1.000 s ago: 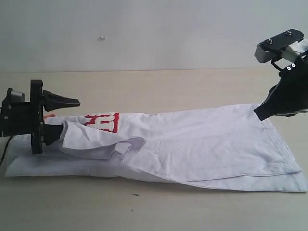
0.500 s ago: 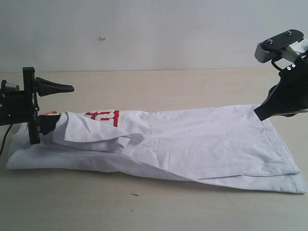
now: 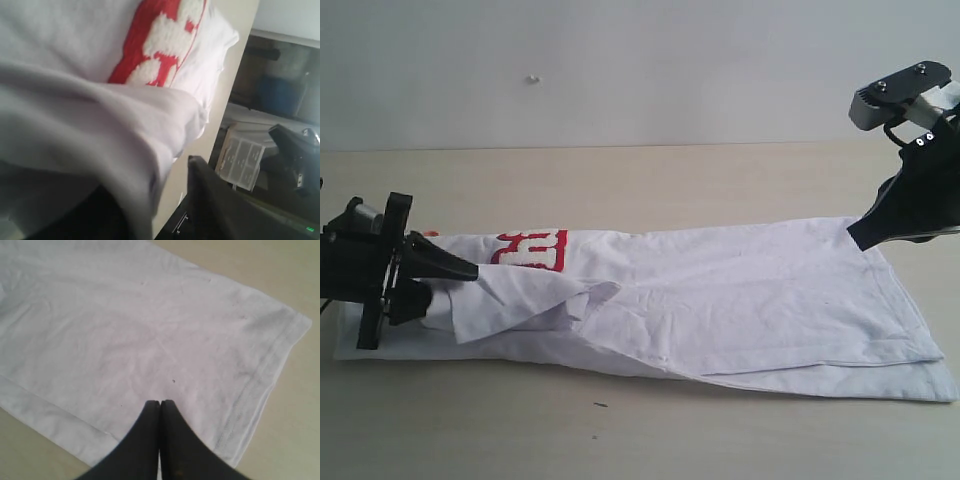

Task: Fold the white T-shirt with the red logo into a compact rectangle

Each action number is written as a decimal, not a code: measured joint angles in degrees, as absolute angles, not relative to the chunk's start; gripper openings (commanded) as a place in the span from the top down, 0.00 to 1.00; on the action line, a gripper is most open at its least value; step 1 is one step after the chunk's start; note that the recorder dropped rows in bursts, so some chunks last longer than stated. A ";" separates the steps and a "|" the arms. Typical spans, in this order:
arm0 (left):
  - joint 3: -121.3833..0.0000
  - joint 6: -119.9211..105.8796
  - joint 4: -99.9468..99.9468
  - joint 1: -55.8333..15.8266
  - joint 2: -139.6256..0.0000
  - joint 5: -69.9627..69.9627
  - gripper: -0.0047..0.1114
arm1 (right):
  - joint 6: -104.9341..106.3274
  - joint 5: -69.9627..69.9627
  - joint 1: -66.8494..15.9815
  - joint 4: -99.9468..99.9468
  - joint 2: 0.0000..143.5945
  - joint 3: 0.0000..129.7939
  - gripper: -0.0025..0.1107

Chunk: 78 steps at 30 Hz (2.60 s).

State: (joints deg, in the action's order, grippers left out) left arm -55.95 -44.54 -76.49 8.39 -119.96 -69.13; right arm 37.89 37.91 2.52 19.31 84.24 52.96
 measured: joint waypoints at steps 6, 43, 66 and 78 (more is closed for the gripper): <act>-55.95 -43.63 -72.21 8.39 -119.96 -69.27 0.96 | 37.89 37.91 2.52 19.31 84.24 52.96 0.98; -49.80 -48.49 -98.81 2.41 -117.46 -68.34 0.41 | 37.55 36.12 2.52 19.31 89.78 52.96 0.98; -60.45 -52.95 -99.39 7.62 -118.94 -64.90 0.58 | 37.28 36.86 2.52 19.31 89.78 52.96 0.98; -60.45 -57.70 -85.41 15.14 -115.56 -63.89 0.46 | 37.28 37.98 2.52 19.31 89.78 52.96 0.98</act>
State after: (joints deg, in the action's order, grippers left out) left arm -60.45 -57.70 -85.41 15.14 -115.56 -63.89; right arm 37.28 37.98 2.52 19.31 89.78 52.96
